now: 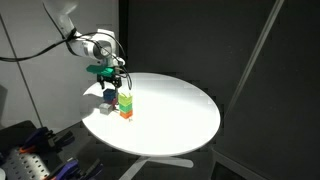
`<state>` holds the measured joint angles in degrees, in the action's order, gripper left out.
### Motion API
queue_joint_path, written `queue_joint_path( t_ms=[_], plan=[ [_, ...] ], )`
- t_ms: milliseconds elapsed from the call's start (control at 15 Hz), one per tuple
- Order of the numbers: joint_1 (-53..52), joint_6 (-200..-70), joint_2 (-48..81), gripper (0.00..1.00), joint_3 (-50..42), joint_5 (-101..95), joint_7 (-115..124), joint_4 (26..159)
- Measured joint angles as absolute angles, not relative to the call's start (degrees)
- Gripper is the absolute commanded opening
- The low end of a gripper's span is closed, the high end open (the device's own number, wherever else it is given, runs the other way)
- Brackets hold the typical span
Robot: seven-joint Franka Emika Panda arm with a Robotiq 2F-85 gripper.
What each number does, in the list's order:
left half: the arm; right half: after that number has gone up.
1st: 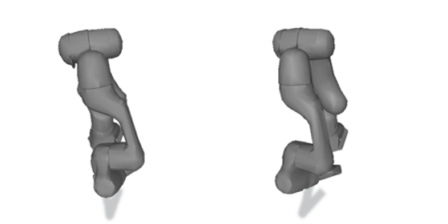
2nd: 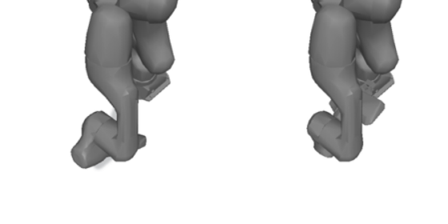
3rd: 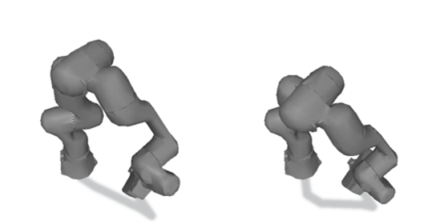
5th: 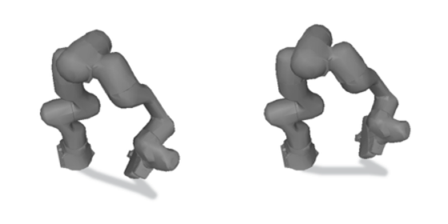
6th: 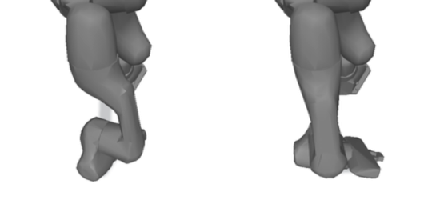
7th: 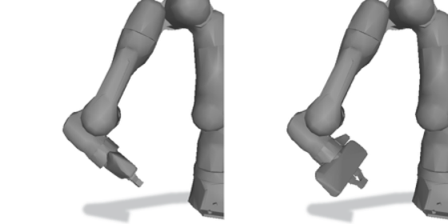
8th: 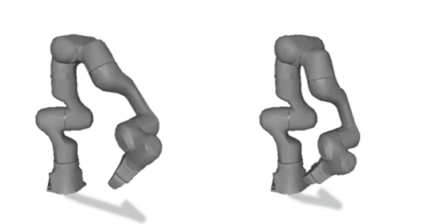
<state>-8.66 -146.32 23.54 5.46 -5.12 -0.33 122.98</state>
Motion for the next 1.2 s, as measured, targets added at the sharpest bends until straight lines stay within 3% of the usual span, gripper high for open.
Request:
queue_joint_path(
  t_ms=[467, 533, 600, 933, 1200],
  plan=[
    [-9.0, -146.3, 24.0, 1.00, 5.1, -5.1, -0.3, 122.9],
    [-9.0, -146.3, 24.1, 0.75, 5.0, -5.1, -0.3, 122.9],
    [-9.0, -146.3, 24.2, 0.75, 5.0, -5.1, -0.3, 122.9],
    [-9.1, -146.3, 24.4, 0.34, 4.6, -5.7, 0.1, 122.8],
    [-9.3, -146.3, 24.4, 0.31, 4.6, -6.3, 0.7, 122.3]
  ],
)
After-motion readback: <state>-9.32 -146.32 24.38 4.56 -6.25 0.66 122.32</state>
